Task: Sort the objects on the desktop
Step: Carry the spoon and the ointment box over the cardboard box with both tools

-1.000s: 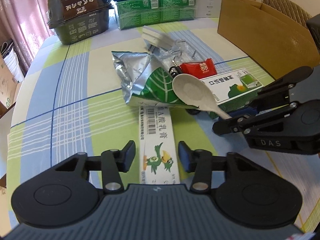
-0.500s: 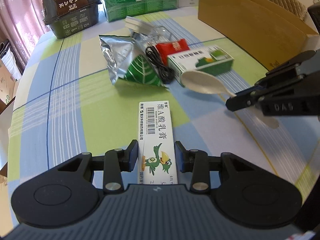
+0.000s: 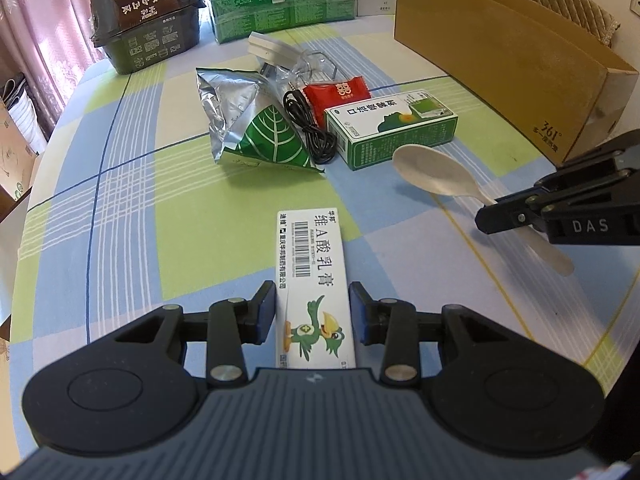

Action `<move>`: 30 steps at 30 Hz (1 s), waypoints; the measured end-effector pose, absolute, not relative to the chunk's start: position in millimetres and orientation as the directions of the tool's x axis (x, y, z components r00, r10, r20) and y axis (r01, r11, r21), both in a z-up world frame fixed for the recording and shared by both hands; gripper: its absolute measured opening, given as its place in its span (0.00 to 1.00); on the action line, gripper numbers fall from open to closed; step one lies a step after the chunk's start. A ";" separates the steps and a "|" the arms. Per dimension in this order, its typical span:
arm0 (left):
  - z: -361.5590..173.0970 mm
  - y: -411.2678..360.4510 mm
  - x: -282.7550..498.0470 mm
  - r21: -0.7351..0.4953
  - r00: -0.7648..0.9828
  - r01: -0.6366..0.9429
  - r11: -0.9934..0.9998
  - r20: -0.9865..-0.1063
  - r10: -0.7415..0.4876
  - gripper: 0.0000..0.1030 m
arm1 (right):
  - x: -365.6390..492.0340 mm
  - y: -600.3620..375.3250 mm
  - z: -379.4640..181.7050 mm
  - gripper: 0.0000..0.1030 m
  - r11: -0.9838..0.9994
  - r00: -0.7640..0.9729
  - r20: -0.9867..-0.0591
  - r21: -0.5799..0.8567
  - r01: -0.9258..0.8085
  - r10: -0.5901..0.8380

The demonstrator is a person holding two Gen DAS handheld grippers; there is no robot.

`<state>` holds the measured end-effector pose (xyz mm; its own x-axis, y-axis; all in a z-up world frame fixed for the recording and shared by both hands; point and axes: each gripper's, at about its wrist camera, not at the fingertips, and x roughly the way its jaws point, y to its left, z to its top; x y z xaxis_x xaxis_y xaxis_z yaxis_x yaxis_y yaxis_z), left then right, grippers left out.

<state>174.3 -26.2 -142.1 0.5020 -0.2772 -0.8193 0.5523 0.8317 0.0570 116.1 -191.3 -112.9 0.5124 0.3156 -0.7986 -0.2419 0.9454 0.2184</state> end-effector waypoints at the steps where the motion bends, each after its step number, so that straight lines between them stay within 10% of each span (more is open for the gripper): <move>1: -142.5 -26.9 175.4 0.058 0.500 0.552 0.832 -0.821 -0.275 0.33 | 116.4 -191.5 -112.9 0.00 0.945 0.513 -0.797 0.220 -0.242 0.317; 30: -75.8 -67.6 118.7 0.005 0.531 0.471 0.882 -0.800 -0.279 0.32 | 65.4 -231.1 -35.9 0.00 0.957 0.645 -0.707 0.227 -0.181 0.290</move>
